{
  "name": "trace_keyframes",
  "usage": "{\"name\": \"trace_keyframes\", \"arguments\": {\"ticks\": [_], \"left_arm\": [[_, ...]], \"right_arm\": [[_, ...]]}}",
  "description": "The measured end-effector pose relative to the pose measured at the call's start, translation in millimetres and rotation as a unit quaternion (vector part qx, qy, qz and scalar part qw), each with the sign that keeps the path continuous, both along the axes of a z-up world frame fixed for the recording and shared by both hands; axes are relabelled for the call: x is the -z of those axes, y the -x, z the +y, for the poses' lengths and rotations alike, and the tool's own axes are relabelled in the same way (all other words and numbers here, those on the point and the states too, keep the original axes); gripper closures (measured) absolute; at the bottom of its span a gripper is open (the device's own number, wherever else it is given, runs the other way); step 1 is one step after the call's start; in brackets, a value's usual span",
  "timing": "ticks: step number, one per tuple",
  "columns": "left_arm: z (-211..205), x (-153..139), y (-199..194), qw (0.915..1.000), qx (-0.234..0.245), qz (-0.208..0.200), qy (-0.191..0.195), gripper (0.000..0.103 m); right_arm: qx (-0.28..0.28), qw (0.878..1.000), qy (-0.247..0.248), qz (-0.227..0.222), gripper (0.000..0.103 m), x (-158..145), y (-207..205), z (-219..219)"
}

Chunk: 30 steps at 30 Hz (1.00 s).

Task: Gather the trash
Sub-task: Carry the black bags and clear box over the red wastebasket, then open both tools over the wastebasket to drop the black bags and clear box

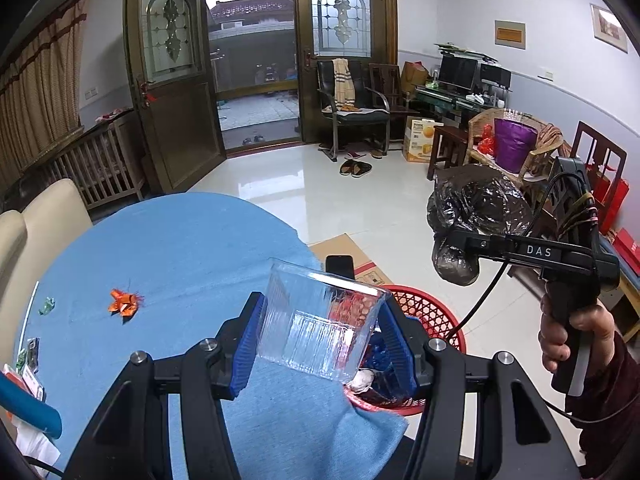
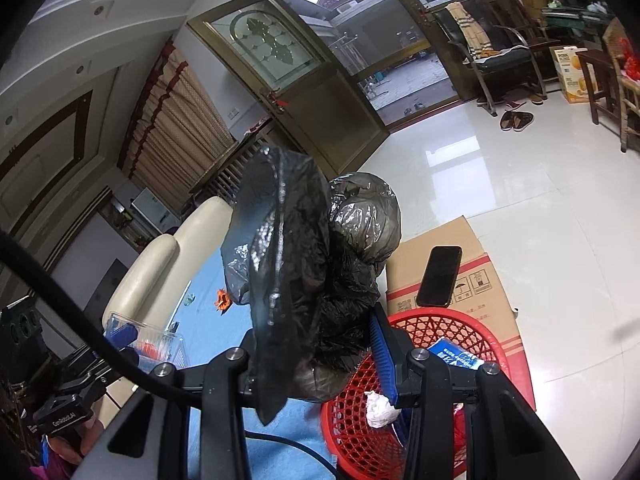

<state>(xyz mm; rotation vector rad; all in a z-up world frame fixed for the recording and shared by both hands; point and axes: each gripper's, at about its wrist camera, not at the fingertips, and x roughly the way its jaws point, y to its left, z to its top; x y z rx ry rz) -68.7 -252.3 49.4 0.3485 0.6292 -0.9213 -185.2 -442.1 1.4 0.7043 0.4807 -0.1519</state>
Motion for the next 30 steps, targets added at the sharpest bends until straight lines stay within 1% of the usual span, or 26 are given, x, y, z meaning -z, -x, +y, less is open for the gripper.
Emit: {"name": "trace_keyframes", "arguments": {"ticks": [3, 17, 25, 30], "left_arm": [[-6, 1, 2, 1.0, 0.006, 0.0, -0.001, 0.044], [-29, 14, -8, 0.9988, 0.031, 0.033, -0.017, 0.044], [-45, 29, -7, 0.9965, 0.047, 0.059, -0.035, 0.044], [-54, 40, -3, 0.9953, 0.054, 0.066, -0.046, 0.044]], "right_arm": [[0.004, 1.0, -0.004, 0.0, 0.06, 0, 2, -3], [0.011, 1.0, -0.016, 0.009, 0.06, 5, 11, -18], [0.001, 0.999, -0.025, 0.033, 0.058, 11, 7, -22], [-0.004, 0.998, -0.034, 0.053, 0.057, 21, 3, -24]]}}
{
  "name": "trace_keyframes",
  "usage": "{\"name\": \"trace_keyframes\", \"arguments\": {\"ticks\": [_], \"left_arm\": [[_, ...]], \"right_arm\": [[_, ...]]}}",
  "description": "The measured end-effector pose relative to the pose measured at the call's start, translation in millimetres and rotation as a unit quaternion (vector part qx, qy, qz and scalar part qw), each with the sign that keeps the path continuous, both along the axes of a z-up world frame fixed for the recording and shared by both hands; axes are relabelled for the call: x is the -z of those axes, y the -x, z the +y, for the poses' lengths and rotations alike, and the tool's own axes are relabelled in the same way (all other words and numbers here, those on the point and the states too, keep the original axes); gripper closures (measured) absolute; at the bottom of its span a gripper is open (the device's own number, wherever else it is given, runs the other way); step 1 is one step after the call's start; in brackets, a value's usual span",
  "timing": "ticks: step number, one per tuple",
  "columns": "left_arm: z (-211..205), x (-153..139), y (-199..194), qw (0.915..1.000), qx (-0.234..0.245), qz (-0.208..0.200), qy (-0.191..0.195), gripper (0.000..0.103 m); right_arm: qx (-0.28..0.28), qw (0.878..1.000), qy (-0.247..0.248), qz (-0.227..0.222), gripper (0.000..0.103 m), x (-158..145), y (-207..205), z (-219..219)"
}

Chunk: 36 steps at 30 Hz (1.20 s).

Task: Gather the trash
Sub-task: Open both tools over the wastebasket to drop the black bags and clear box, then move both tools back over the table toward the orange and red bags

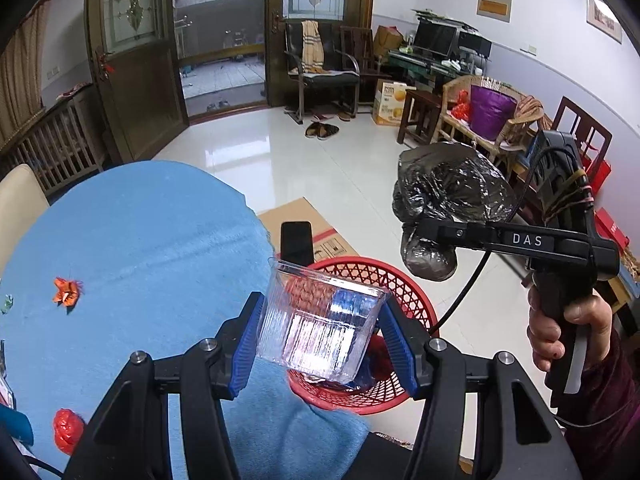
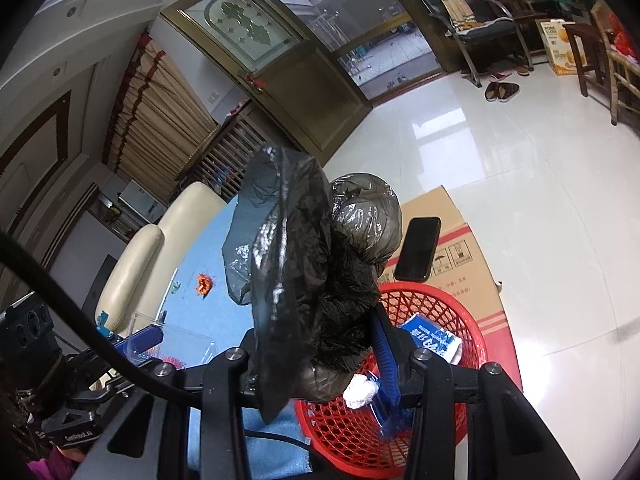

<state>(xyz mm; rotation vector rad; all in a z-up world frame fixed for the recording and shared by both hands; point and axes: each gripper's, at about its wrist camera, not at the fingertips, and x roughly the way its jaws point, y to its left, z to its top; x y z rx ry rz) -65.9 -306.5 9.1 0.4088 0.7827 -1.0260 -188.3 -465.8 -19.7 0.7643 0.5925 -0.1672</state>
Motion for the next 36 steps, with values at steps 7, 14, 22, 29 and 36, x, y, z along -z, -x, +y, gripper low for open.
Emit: {"name": "trace_keyframes", "arguments": {"ticks": [7, 14, 22, 29, 36], "left_arm": [[-10, 13, 4, 0.9998, 0.011, 0.01, -0.017, 0.041], [-8, 15, 0, 0.9995, 0.009, 0.029, -0.008, 0.035], [19, 17, -12, 0.9994, -0.025, 0.021, -0.007, 0.035], [84, 25, -17, 0.9947, -0.095, -0.022, -0.032, 0.034], [190, 31, -43, 0.9717, -0.23, -0.038, -0.037, 0.031]], "right_arm": [[-0.004, 1.0, -0.029, 0.009, 0.044, 11, -1, -6], [0.005, 1.0, -0.029, 0.006, 0.044, 10, 2, -5], [0.01, 1.0, -0.025, -0.001, 0.044, 8, 2, -4], [-0.001, 1.0, -0.024, 0.006, 0.044, 10, -7, 1], [-0.051, 0.998, -0.007, 0.029, 0.044, 7, -47, 33]]}}
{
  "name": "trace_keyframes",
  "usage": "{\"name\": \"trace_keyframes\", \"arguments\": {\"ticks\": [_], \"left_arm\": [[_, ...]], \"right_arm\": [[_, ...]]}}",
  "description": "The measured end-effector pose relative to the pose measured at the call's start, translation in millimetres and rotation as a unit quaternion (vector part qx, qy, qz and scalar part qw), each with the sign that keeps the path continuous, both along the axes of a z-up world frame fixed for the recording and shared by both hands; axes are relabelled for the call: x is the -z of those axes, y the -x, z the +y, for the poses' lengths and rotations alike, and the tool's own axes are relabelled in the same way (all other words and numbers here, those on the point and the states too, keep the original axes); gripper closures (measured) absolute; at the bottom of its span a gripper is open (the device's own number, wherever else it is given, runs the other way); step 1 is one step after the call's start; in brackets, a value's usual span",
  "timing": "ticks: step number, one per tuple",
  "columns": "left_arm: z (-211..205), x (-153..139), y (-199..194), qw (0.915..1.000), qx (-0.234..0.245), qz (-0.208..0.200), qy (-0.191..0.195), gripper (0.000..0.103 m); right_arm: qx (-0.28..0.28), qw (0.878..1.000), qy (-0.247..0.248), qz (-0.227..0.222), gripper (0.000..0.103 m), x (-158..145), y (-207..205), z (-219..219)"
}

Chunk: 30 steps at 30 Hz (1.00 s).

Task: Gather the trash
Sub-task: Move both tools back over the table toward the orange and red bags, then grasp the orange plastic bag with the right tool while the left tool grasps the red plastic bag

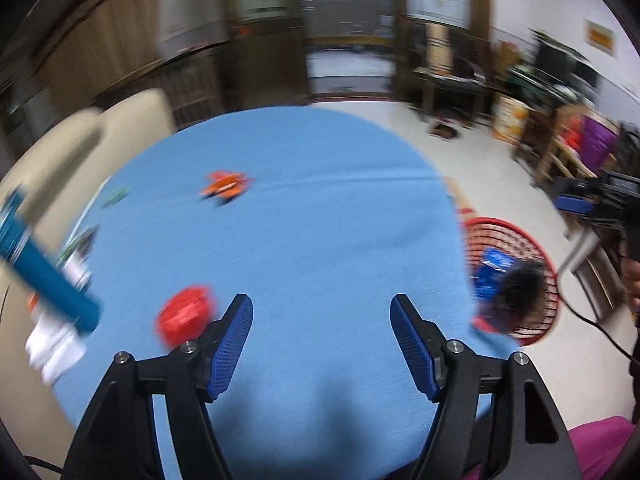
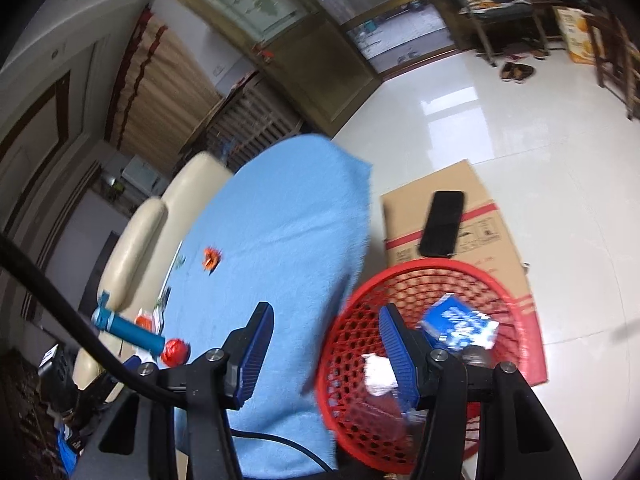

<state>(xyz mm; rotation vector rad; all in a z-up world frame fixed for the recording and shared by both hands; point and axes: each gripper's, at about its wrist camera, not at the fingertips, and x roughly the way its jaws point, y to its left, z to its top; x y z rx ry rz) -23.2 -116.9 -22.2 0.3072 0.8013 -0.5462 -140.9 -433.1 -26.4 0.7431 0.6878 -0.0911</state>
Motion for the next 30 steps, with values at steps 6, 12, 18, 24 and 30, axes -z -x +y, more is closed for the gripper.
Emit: {"name": "trace_keyframes", "arguments": {"ticks": [6, 12, 18, 24, 30], "left_arm": [[79, 18, -26, 0.9951, -0.098, 0.014, 0.009, 0.031], [117, 33, -42, 0.9905, -0.131, 0.029, 0.031, 0.031], [127, 43, -61, 0.9895, -0.128, 0.041, 0.053, 0.031], [117, 47, -87, 0.9913, -0.106, 0.042, 0.065, 0.03], [98, 55, -111, 0.9916, -0.084, 0.062, 0.077, 0.03]], "right_arm": [[-0.085, 0.995, 0.045, 0.01, 0.044, -15, -68, 57], [-0.17, 0.982, 0.074, 0.024, 0.044, -14, -157, 125], [-0.225, 0.968, 0.092, 0.056, 0.044, 12, -245, 184], [-0.254, 0.956, 0.132, 0.067, 0.044, 32, -320, 224], [-0.26, 0.947, 0.175, 0.064, 0.044, 38, -388, 248]]}}
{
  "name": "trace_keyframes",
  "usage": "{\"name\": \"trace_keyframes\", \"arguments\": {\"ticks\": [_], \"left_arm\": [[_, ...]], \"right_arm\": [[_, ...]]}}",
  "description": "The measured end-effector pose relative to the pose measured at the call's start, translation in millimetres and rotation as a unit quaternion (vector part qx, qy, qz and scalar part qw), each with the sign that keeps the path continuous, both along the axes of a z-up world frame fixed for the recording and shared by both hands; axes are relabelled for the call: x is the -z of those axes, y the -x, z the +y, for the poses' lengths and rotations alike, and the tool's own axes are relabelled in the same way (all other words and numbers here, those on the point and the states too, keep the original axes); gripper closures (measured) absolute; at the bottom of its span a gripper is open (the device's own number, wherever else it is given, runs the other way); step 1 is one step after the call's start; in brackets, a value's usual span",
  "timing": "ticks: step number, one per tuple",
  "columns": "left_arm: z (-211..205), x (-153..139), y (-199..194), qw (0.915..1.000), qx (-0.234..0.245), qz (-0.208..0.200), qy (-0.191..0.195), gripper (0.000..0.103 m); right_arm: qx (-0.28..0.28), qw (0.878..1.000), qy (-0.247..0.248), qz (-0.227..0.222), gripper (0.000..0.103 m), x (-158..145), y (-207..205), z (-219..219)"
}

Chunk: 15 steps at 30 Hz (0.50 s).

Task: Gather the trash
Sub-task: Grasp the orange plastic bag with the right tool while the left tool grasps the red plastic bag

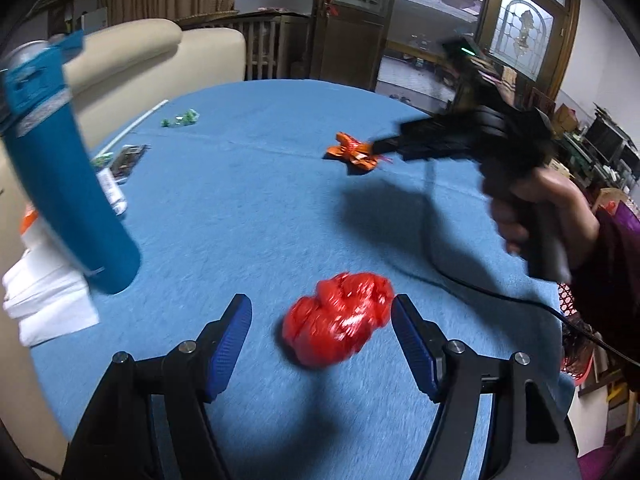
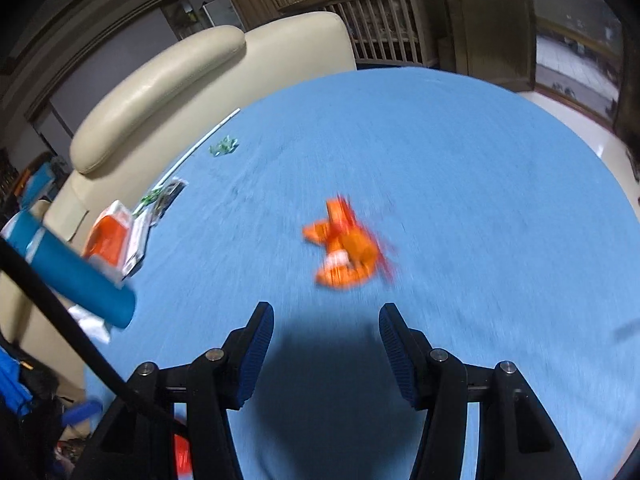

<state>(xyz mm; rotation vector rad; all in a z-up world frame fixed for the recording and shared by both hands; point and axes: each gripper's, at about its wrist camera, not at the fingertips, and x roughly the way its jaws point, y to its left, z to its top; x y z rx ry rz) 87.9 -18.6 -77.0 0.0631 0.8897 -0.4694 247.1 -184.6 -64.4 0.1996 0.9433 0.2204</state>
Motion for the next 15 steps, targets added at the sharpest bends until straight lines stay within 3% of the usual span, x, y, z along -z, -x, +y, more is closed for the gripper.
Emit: {"name": "trace_keyframes", "arguments": {"ticks": [6, 10, 12, 15], "left_arm": [[-15, 18, -13, 0.9993, 0.021, 0.032, 0.002, 0.03], [-19, 26, -20, 0.9984, 0.023, 0.05, 0.012, 0.03], [-20, 27, -21, 0.9983, 0.023, 0.052, 0.014, 0.03], [-21, 28, -20, 0.9983, 0.027, 0.047, 0.019, 0.03]], "right_arm": [[0.003, 0.999, 0.035, 0.011, 0.044, 11, -51, 18], [-0.002, 0.997, 0.064, 0.039, 0.047, 28, -65, 24], [0.0, 0.997, 0.075, 0.032, 0.049, 28, -67, 26], [-0.004, 0.999, 0.048, 0.021, 0.049, 21, -64, 21]]}}
